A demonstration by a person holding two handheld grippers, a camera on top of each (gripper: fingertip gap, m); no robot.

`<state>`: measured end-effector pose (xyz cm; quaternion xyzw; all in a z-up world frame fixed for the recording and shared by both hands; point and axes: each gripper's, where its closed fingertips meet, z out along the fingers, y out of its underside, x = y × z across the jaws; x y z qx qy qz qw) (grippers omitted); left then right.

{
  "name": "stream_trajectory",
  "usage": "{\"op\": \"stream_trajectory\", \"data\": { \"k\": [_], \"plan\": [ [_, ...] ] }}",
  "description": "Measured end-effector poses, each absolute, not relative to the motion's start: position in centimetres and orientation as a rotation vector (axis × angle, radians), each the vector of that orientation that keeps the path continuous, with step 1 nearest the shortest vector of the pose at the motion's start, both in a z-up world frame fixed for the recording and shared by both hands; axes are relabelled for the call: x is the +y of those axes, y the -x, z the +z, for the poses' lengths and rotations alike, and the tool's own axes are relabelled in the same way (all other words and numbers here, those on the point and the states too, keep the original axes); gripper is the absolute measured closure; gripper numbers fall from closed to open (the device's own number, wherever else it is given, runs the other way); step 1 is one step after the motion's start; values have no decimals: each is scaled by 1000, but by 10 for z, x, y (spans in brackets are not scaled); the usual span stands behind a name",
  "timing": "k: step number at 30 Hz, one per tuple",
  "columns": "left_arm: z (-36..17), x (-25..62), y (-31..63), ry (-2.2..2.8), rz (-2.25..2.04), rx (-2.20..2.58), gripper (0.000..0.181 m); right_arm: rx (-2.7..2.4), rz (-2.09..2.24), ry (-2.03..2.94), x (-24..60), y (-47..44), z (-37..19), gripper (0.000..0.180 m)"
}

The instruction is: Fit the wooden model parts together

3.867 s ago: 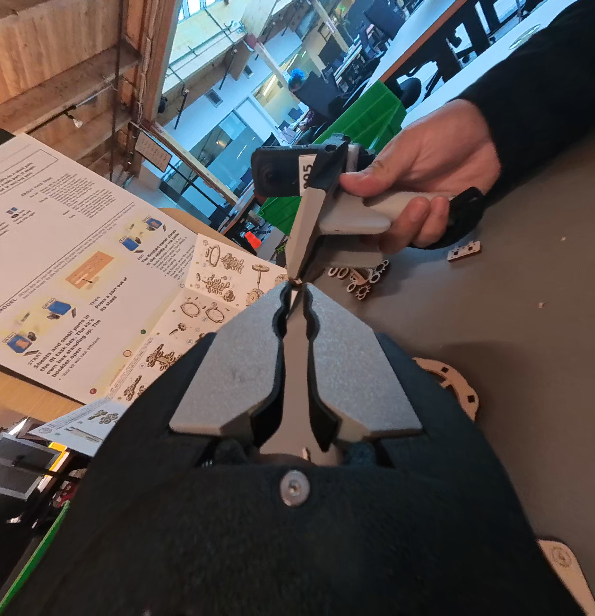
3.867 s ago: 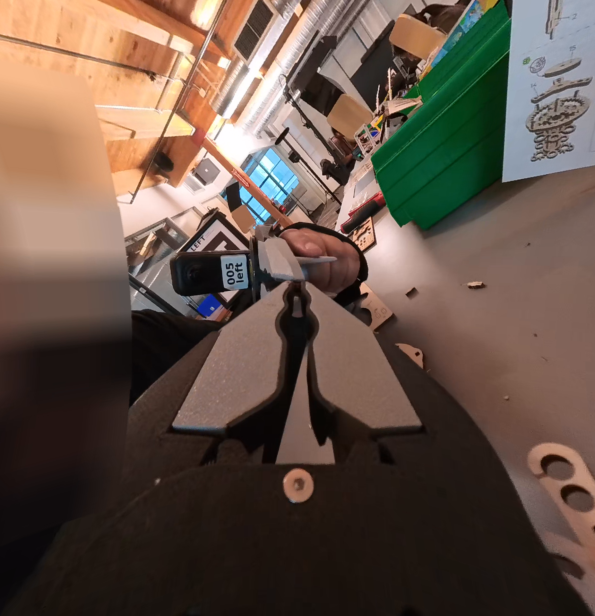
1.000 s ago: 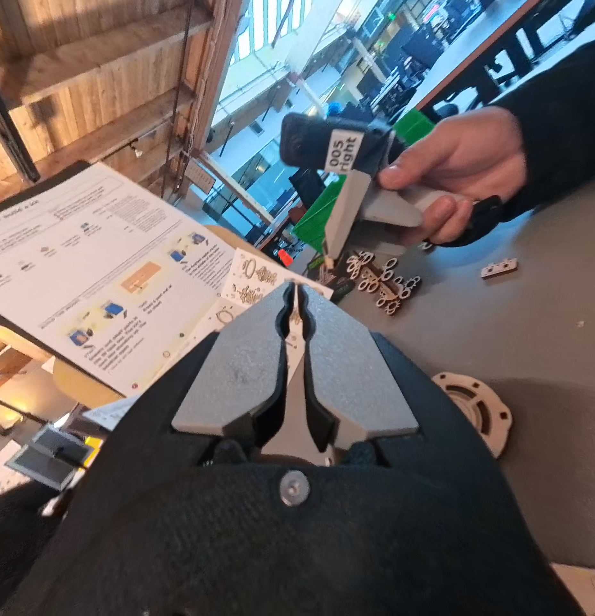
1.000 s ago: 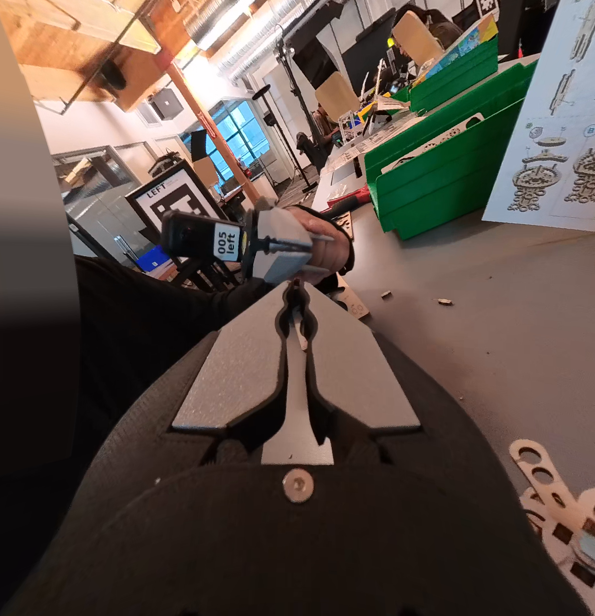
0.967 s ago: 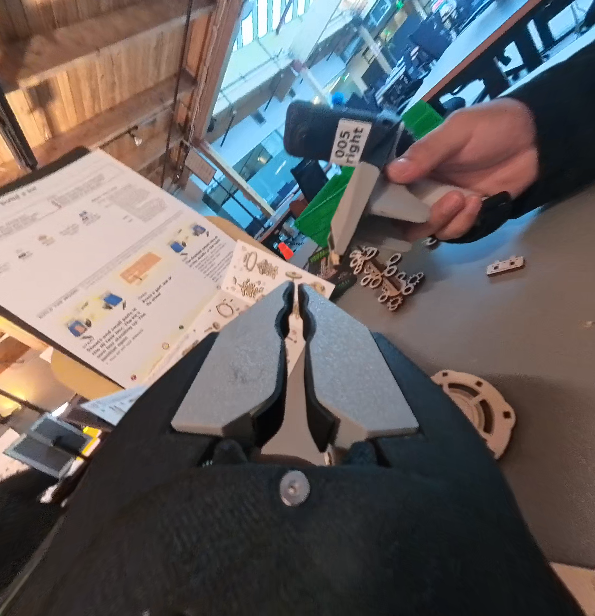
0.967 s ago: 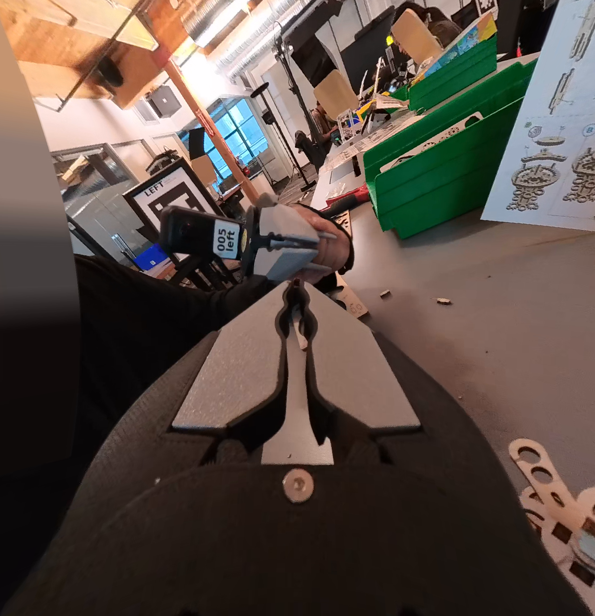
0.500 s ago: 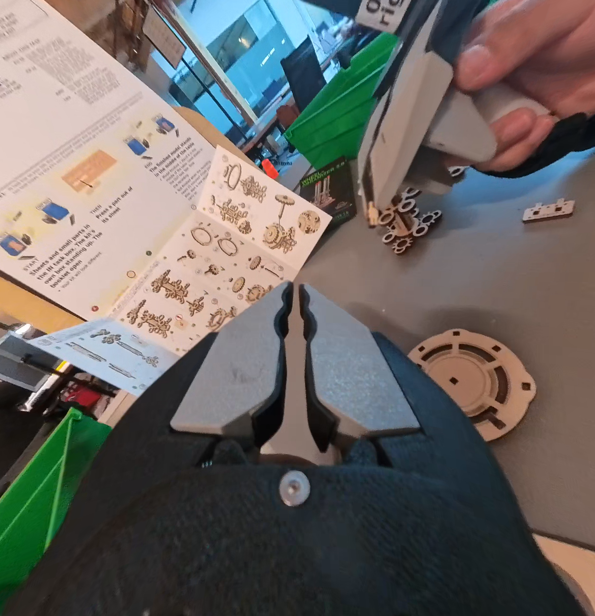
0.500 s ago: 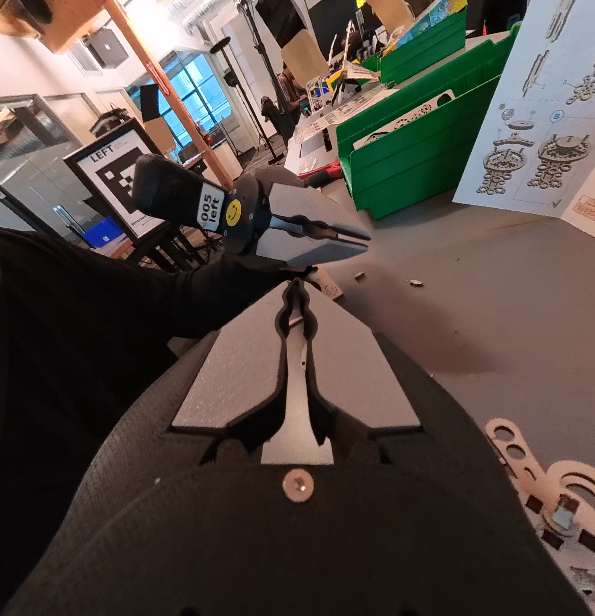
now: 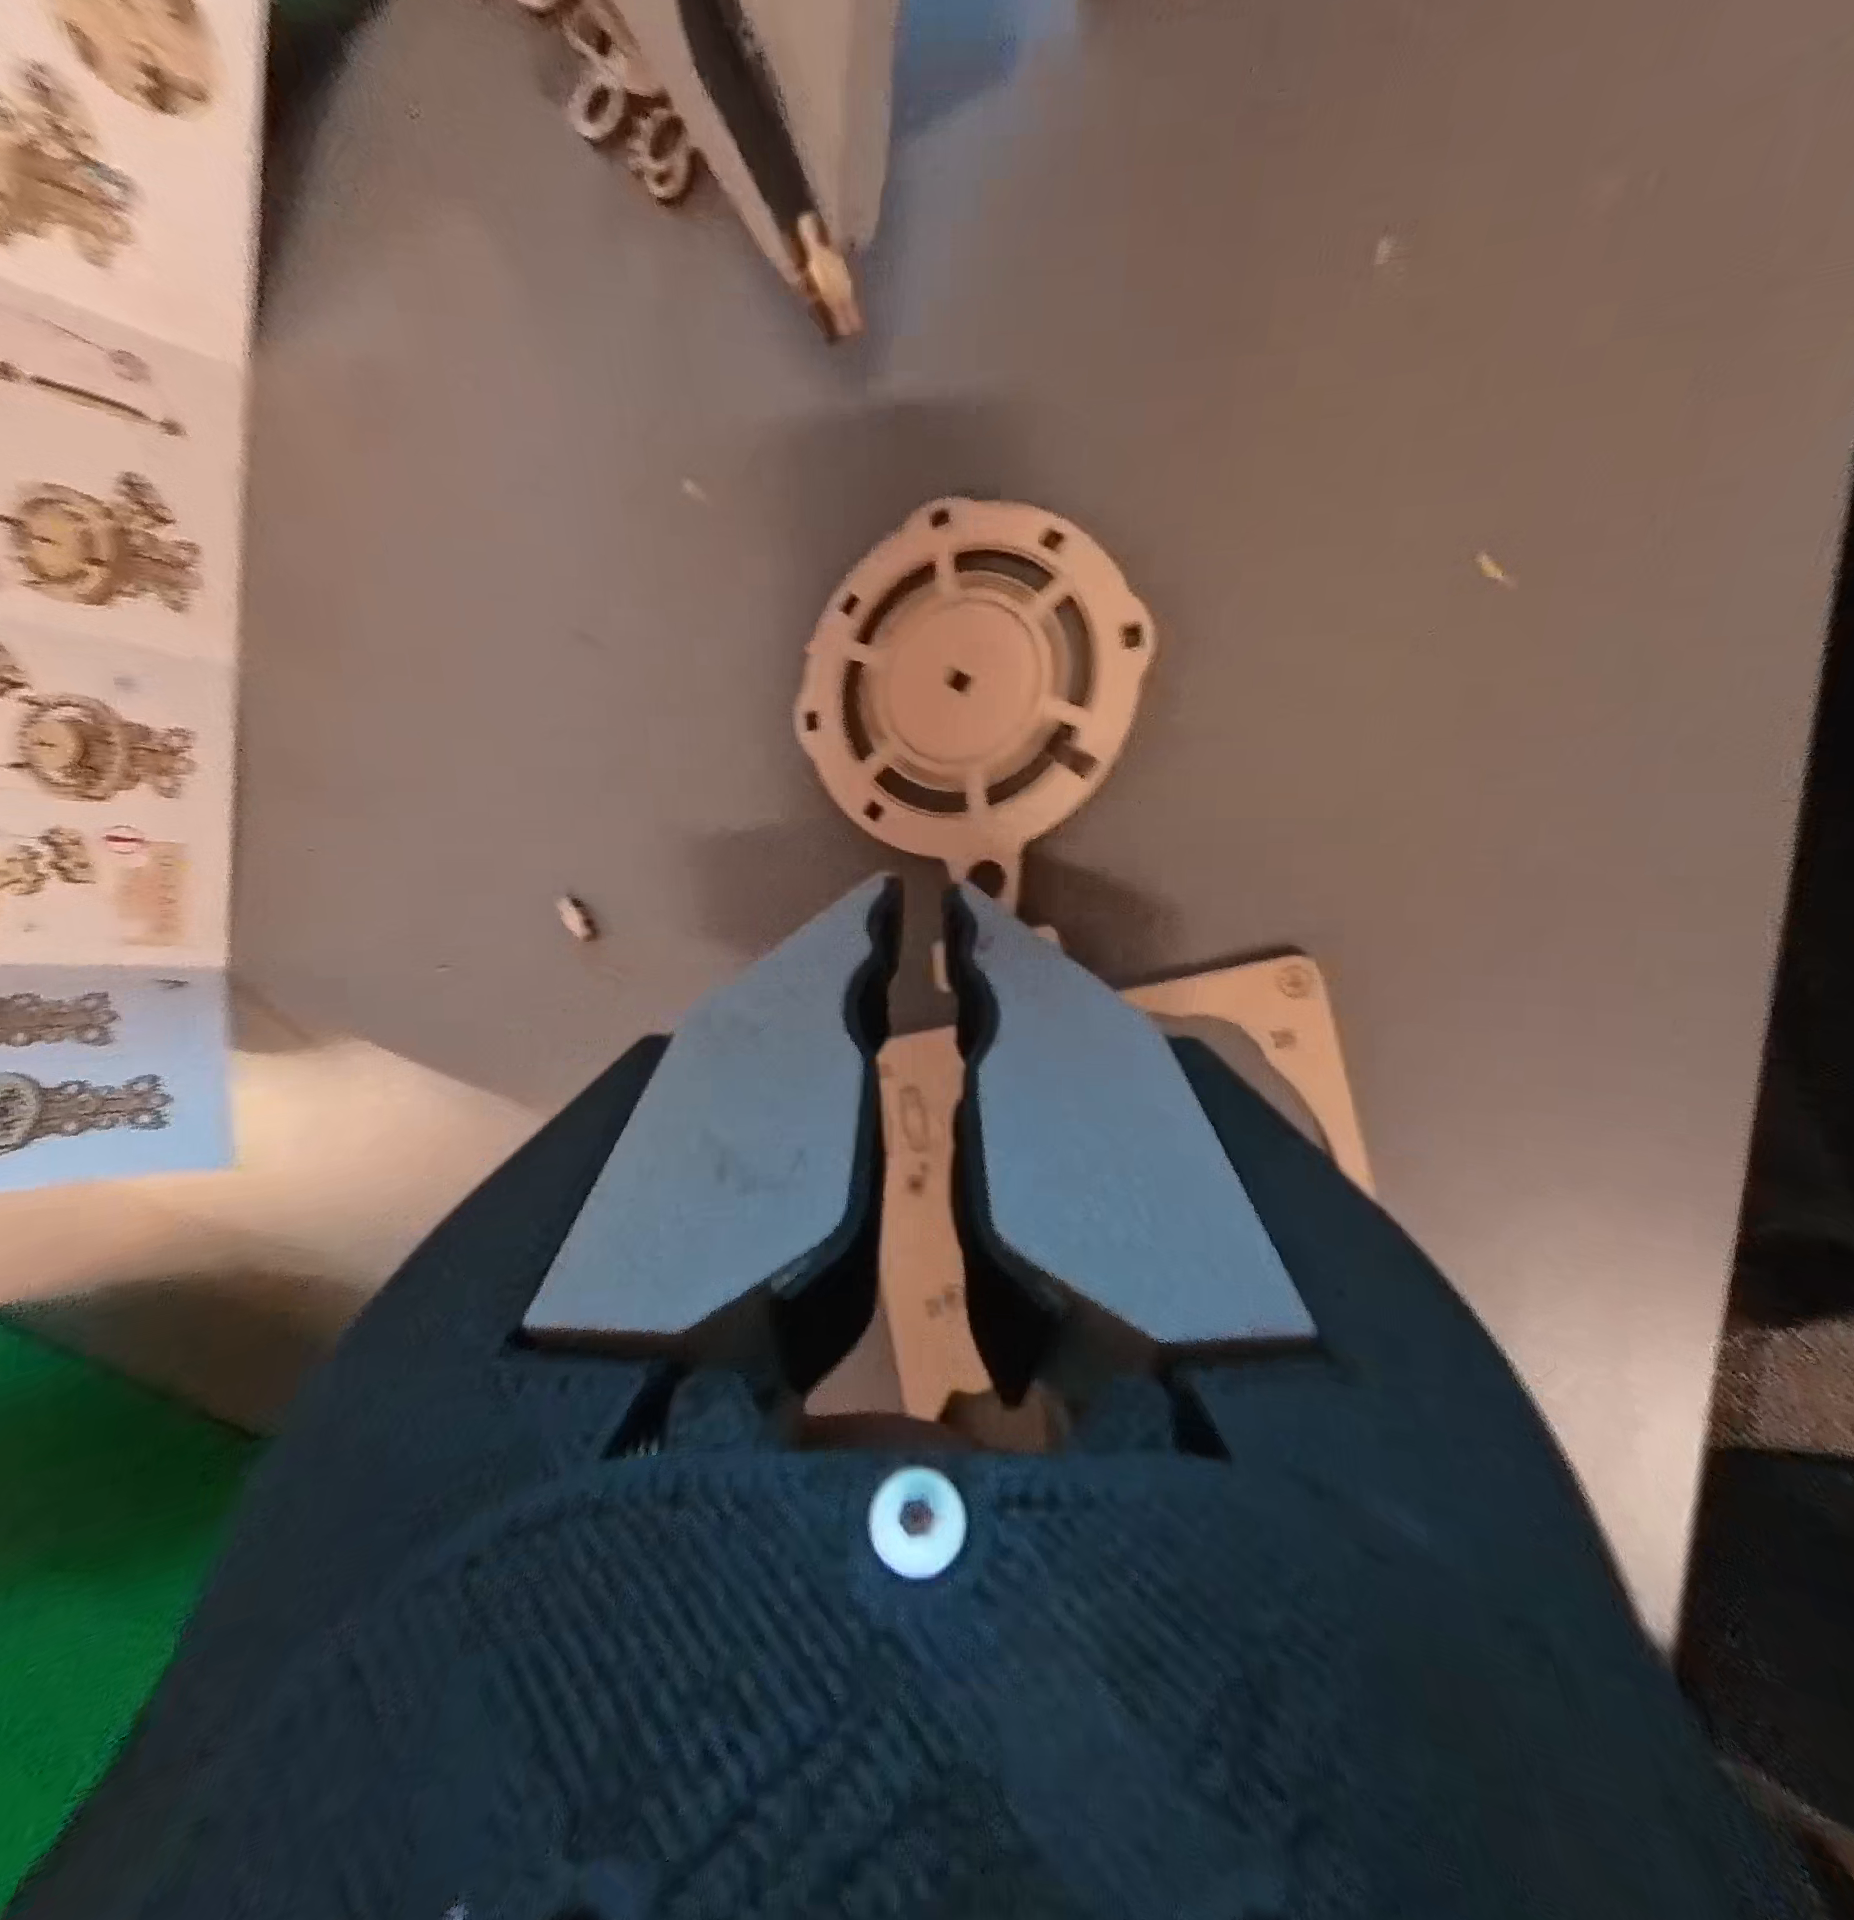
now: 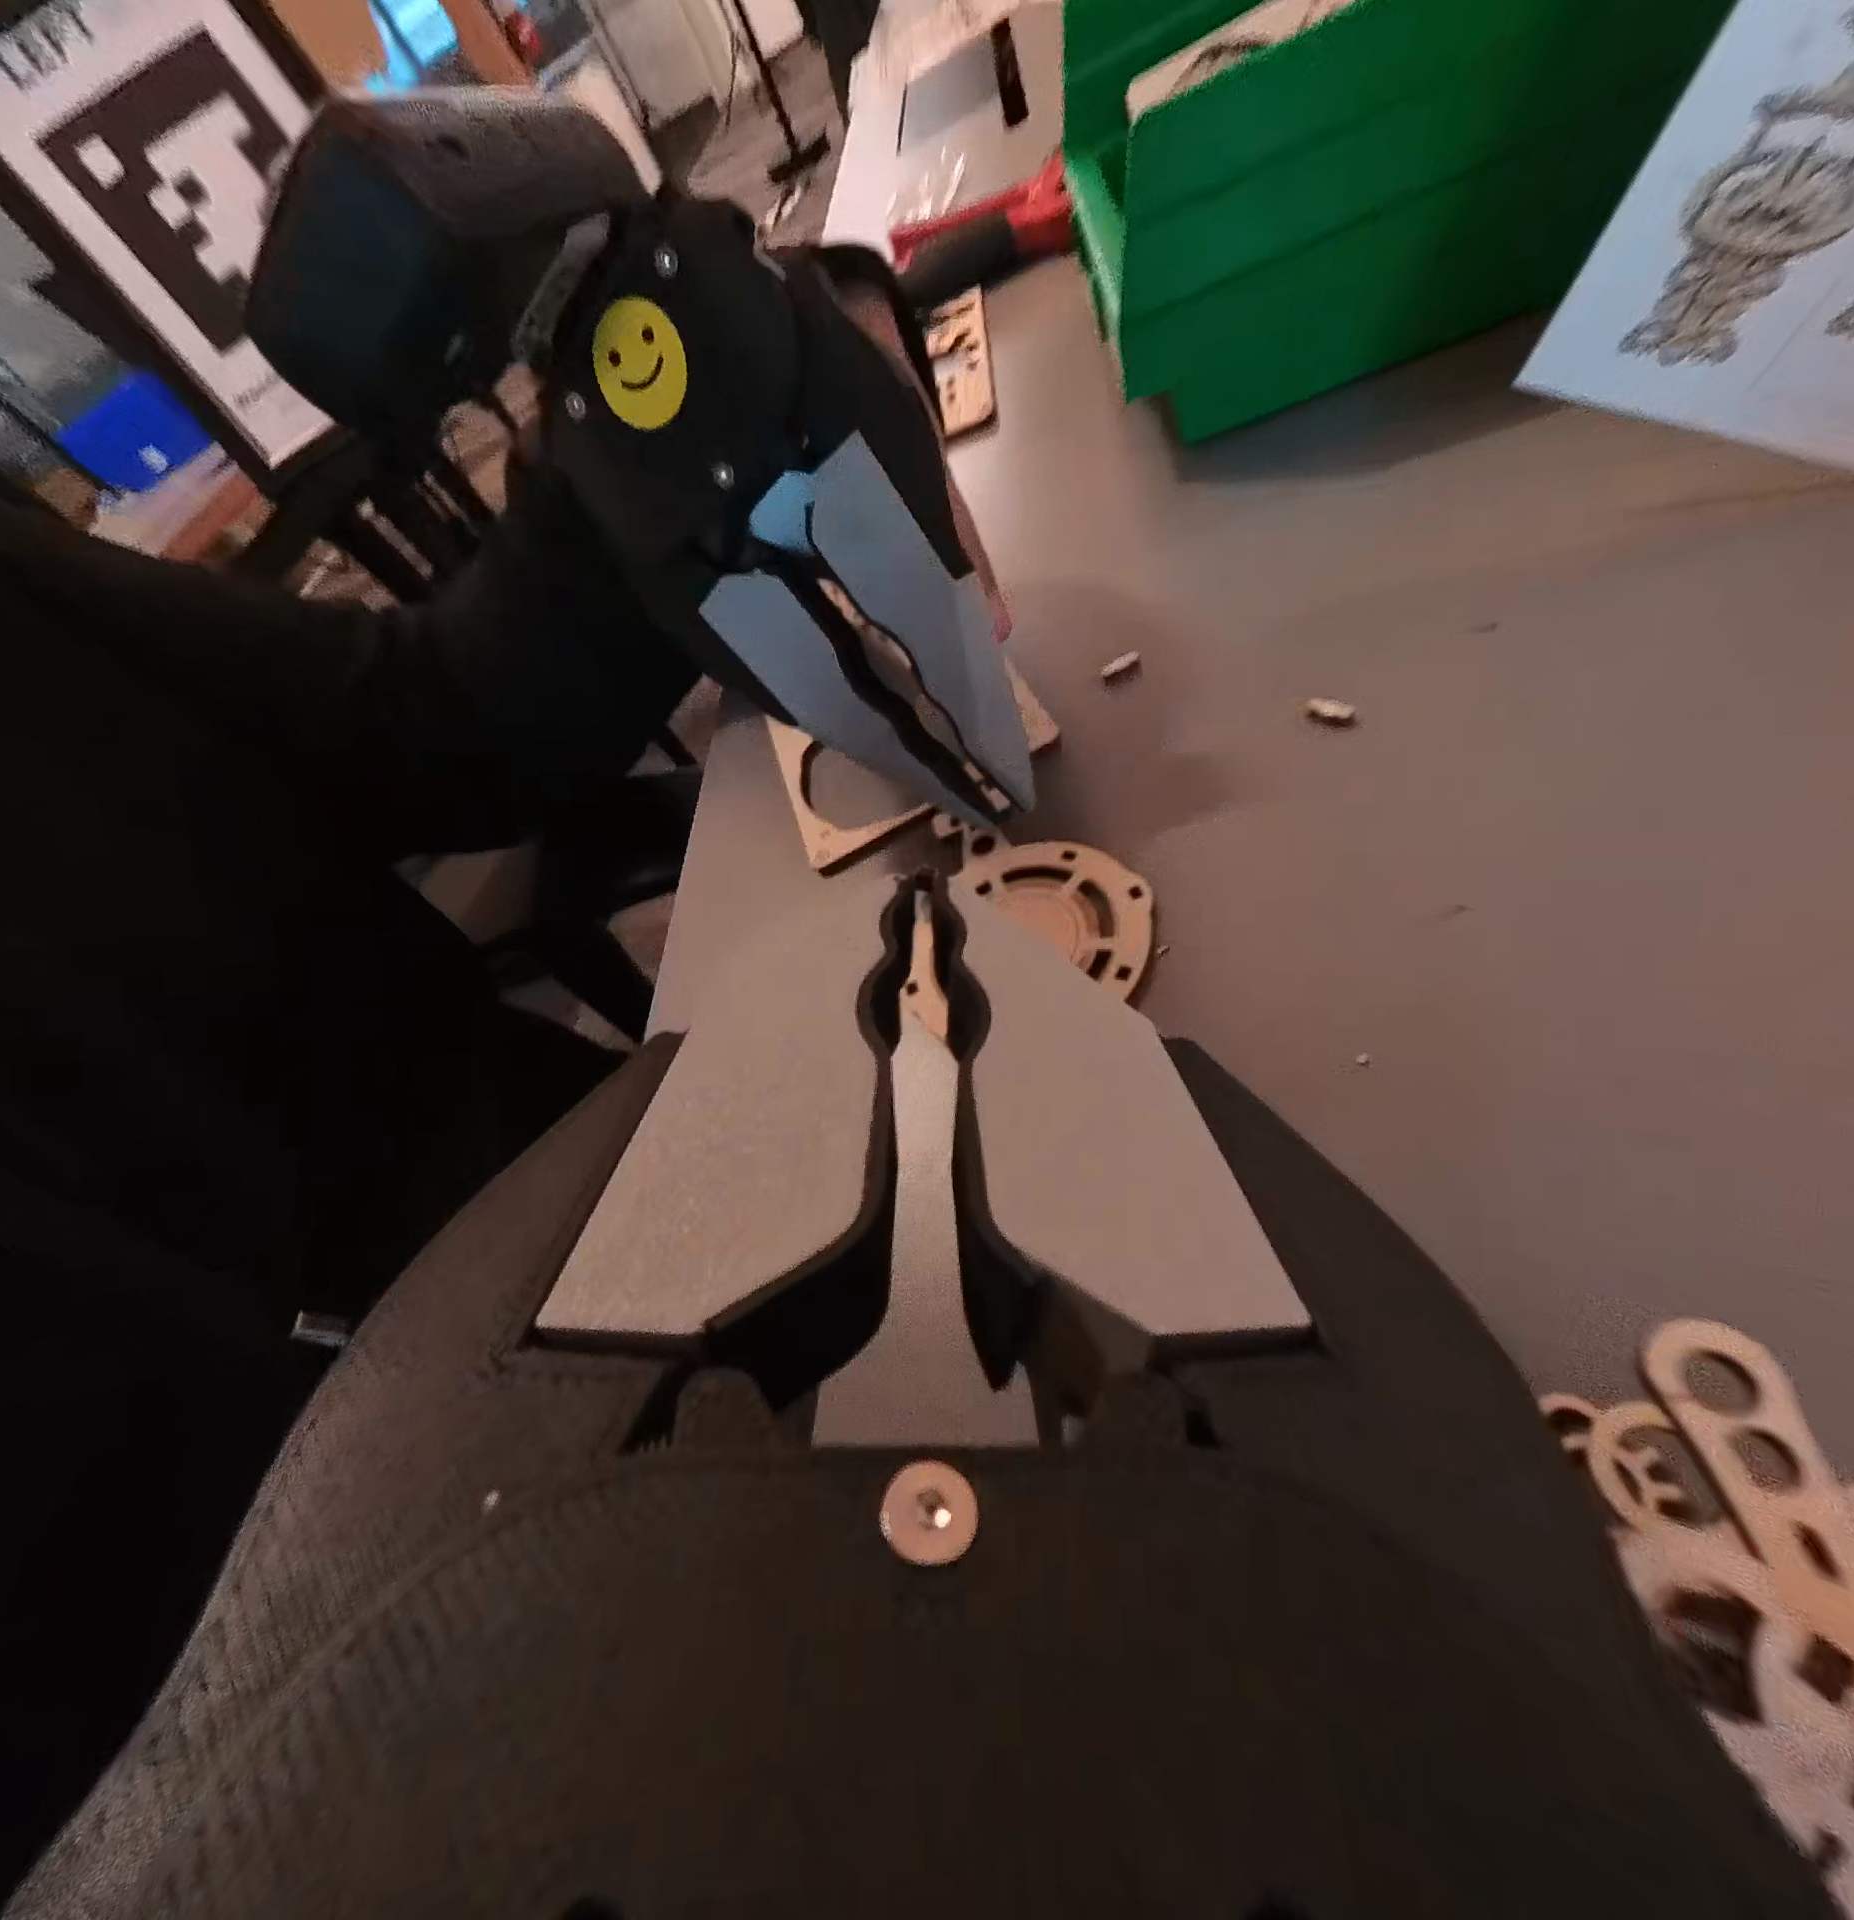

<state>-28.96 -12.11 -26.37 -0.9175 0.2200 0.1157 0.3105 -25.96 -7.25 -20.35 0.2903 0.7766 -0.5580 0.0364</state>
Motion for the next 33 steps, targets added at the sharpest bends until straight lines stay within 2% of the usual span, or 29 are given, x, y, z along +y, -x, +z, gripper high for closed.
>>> {"op": "stream_trajectory", "data": {
  "k": [1, 12, 23, 33],
  "plan": [
    [-265, -122, 286, 2423, 290, 586, 181, 2403, -1677, -881, -75, 257, -209, 180],
    [-267, -119, 265, 2414, 92, 517, 181, 2522, -1441, -750, -92, 239, -245, 180],
    [-236, -104, 253, 2284, 73, 444, 174, 2524, -1469, -675, -95, 234, -241, 180],
    [-237, -92, 233, 2257, -55, 457, 174, 2533, -1613, -581, -98, 234, -223, 180]
  ]
}}
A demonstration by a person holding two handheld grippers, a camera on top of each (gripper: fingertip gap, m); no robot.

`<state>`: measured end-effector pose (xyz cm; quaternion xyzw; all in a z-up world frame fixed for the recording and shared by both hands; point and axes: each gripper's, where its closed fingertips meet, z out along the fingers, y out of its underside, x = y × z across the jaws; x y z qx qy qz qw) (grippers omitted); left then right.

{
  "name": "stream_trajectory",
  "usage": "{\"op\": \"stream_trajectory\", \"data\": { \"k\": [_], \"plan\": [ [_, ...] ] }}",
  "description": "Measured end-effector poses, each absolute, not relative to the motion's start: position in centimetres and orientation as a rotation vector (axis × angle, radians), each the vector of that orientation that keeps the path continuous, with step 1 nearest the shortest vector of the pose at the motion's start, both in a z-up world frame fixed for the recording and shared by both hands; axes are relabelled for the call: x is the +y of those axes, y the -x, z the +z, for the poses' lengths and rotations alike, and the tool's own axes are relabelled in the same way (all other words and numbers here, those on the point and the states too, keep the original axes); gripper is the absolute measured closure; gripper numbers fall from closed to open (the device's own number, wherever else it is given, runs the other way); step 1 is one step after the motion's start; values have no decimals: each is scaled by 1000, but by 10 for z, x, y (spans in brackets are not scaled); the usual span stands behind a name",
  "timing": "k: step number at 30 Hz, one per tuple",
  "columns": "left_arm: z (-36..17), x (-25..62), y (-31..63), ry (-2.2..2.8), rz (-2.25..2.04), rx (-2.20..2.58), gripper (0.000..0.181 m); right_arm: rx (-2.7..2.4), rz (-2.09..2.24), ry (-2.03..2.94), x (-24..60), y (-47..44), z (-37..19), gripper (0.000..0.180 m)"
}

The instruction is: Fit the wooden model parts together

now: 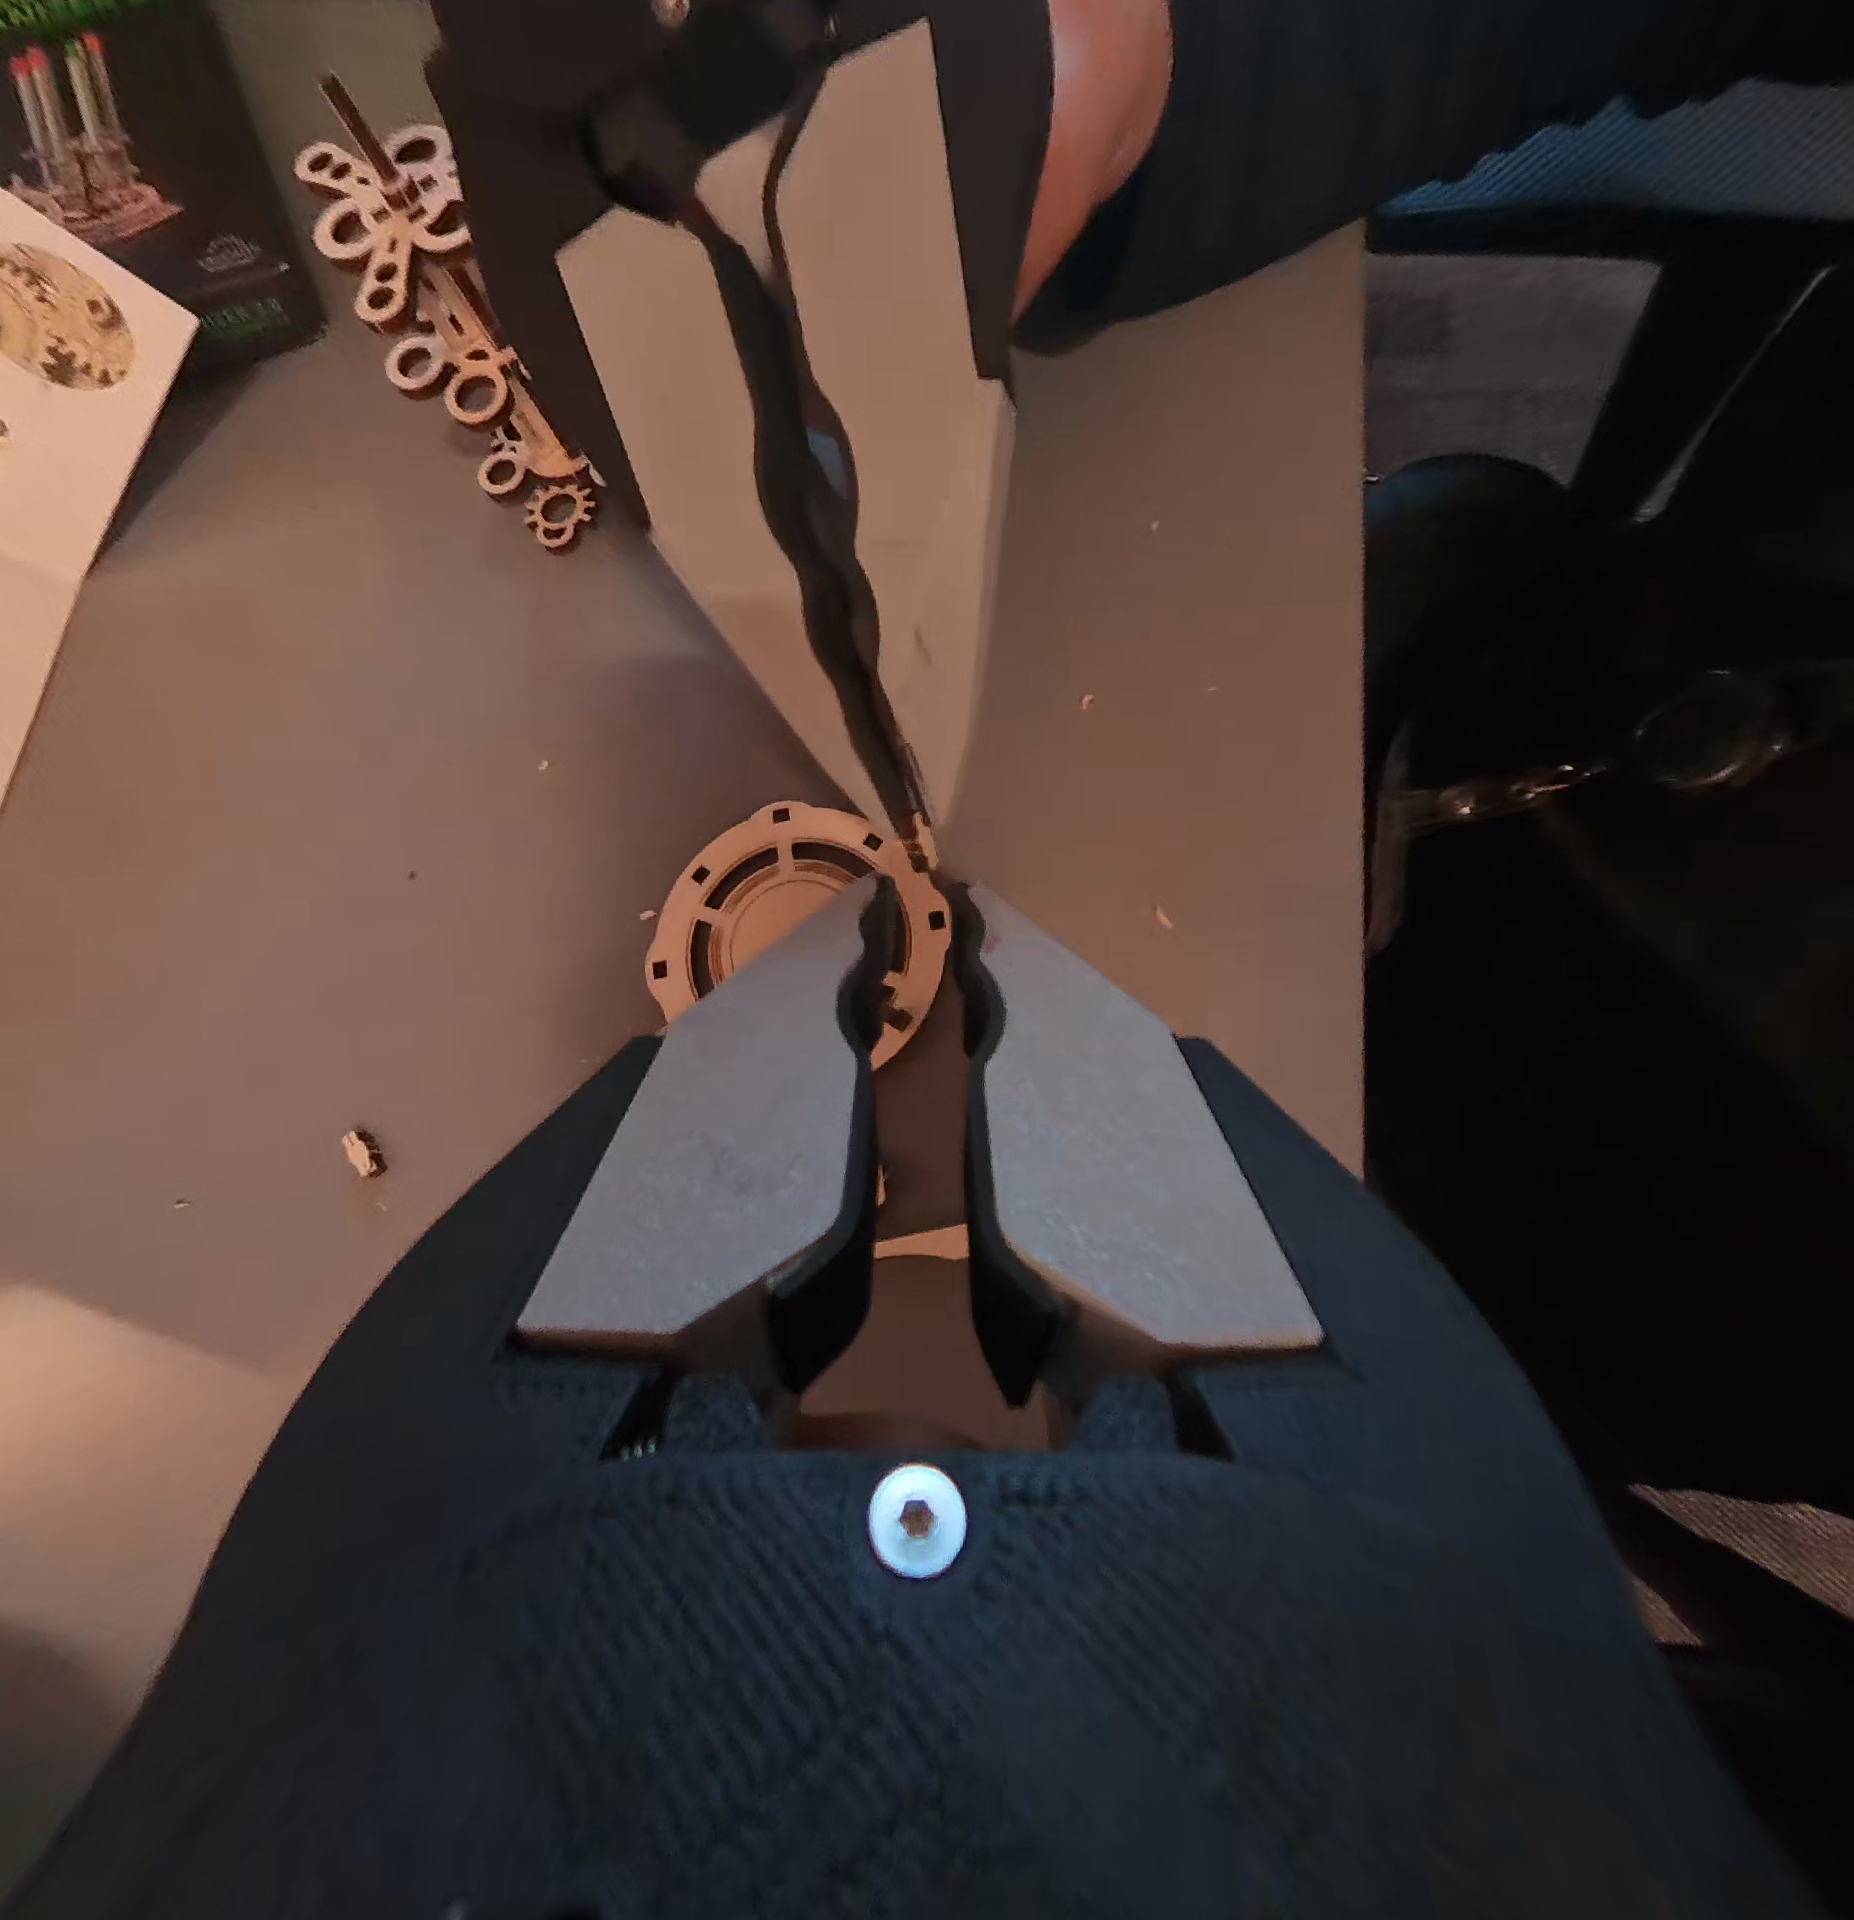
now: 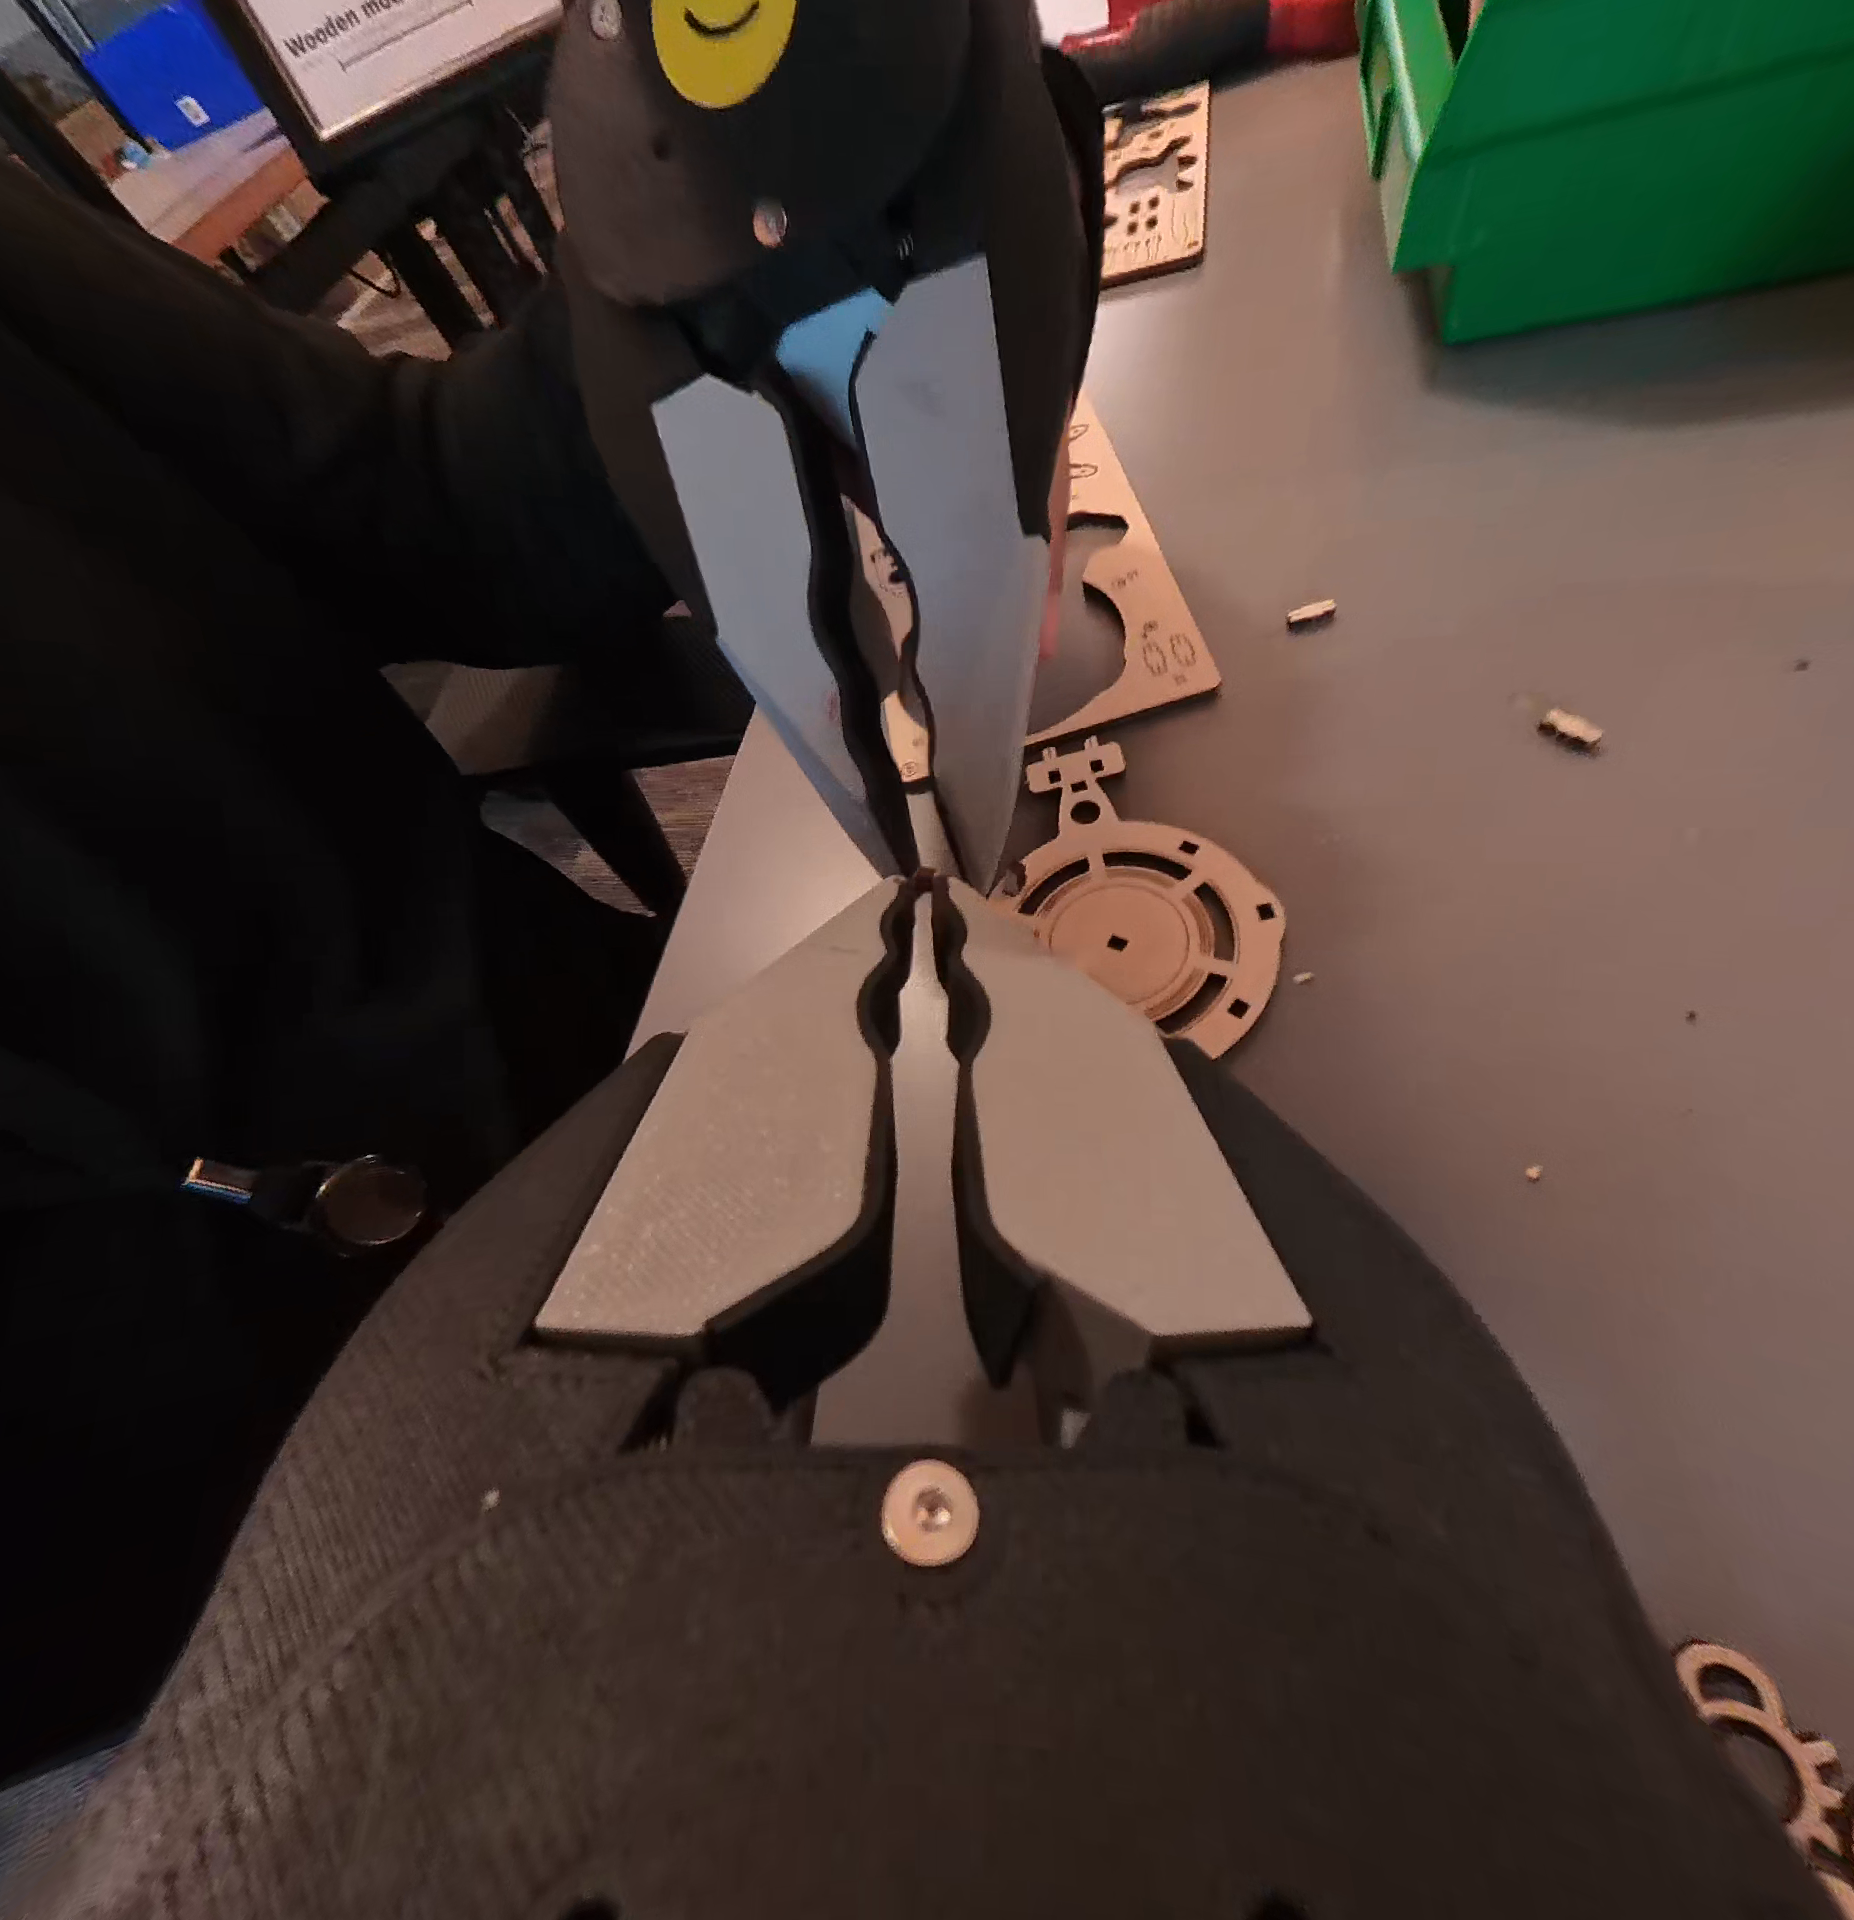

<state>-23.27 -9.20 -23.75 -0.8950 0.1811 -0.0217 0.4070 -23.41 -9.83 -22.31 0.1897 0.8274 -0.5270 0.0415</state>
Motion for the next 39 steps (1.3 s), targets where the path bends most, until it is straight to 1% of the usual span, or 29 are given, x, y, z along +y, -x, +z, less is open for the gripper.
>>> {"op": "stream_trajectory", "data": {
  "k": [5, 10, 12, 23, 28, 32, 36, 39],
  "plan": [
    [-237, -90, 231, 2241, -58, 457, 175, 2528, -1630, -604, -98, 237, -221, 180],
    [-239, -88, 243, 2266, 24, 406, 176, 2494, -1611, -738, -91, 247, -224, 180],
    [-238, -87, 247, 2281, 59, 385, 172, 2451, -1615, -787, -89, 250, -224, 180],
    [-214, -70, 260, 2185, 224, 286, 170, 2200, -1700, -917, -81, 257, -206, 180],
    [-215, -68, 266, 2186, 299, 275, 169, 2123, -1715, -990, -75, 262, -204, 180],
    [-214, -65, 266, 2180, 342, 290, 171, 2065, -1725, -1018, -73, 264, -201, 180],
    [-209, -62, 266, 2150, 381, 289, 178, 2050, -1716, -1057, -71, 267, -203, 180],
    [-207, -60, 267, 2127, 398, 282, 179, 2030, -1722, -1069, -70, 268, -202, 180]
  ]
}}
